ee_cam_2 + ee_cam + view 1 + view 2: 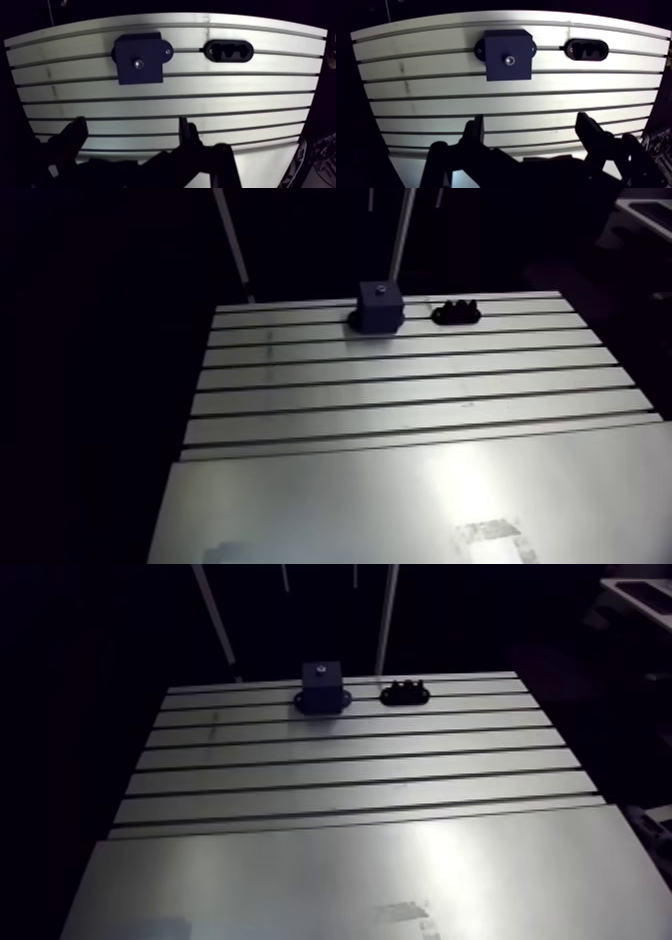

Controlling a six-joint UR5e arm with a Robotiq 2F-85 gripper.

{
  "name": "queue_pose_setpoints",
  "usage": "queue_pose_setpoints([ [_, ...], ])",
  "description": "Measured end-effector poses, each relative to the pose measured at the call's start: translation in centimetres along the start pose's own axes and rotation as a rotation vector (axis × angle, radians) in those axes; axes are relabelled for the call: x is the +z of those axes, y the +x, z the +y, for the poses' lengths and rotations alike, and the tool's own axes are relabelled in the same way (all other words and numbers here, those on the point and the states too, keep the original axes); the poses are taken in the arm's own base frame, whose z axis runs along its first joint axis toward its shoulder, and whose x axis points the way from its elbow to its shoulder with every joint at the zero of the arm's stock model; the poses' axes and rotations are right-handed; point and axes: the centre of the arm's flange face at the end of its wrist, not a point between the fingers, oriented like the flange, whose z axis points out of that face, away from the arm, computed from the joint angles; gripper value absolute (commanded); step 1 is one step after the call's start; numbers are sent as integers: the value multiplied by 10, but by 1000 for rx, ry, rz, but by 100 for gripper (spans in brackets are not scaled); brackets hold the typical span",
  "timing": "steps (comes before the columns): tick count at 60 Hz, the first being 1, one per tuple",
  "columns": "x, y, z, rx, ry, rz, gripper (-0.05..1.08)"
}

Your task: Pick up the M10 bolt and insert it into the hole until fully seated.

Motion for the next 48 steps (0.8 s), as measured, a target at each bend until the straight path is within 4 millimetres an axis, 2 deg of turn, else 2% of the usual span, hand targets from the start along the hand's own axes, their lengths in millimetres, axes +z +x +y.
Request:
queue_pose_setpoints([
  [24,-59,-49,-2,11,-1,94,0],
  [48,-93,-115,-10,33,27,72,1],
])
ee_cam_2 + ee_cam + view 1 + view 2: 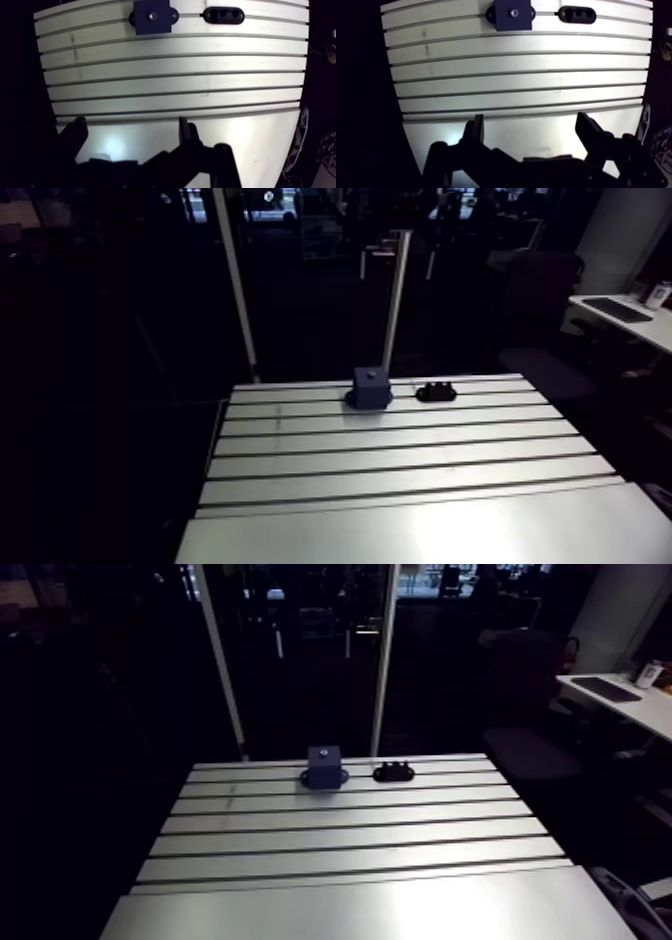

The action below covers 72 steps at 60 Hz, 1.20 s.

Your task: Pick up the M10 bolt and insert it into the hole until fully seated.

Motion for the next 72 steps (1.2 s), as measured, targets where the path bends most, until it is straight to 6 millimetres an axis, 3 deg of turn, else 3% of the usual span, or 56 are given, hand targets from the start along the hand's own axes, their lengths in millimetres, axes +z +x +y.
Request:
queue_pose_setpoints([
  [8,-13,-21,-2,10,8,-21,1],
  [17,-24,-29,-2,17,11,-26,1],
  [38,-41,-30,-1,20,13,-7,1],
  [72,-37,-26,-1,18,11,-12,1],
])
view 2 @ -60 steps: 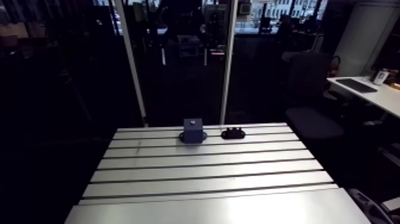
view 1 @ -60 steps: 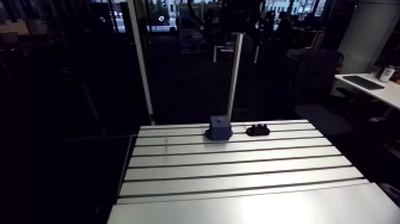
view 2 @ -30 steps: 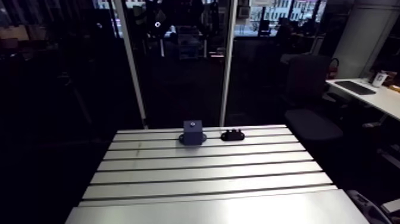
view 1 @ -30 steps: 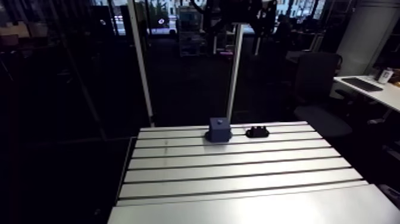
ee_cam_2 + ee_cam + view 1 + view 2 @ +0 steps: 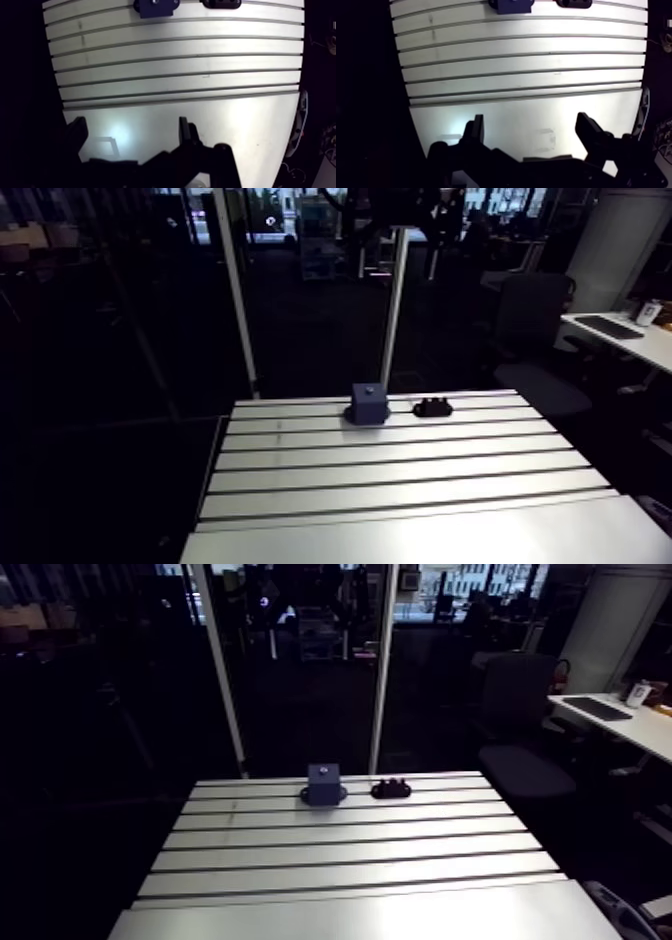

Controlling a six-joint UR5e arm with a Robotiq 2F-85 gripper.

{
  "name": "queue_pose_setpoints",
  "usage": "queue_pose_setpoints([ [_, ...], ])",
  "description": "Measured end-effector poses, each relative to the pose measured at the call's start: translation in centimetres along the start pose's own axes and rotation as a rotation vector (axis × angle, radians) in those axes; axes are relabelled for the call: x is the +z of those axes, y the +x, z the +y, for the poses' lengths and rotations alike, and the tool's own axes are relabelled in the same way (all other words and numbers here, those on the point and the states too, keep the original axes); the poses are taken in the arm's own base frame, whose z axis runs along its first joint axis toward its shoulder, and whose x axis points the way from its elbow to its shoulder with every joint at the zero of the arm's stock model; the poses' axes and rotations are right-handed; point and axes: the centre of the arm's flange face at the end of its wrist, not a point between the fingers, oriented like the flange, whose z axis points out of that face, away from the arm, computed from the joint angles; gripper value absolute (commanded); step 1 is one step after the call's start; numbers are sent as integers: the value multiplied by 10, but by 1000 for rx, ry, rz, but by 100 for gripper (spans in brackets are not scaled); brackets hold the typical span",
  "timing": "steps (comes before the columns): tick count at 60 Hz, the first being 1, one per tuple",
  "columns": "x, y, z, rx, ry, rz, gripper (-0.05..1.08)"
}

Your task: Pick up the M10 bolt and insert it into the hole until fully seated.

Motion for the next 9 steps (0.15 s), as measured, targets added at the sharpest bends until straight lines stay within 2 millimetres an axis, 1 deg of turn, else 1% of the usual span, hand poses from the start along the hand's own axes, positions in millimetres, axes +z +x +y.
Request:
queue_pose_setpoints([
  [9,3,3,0,-1,0,-4,1],
])
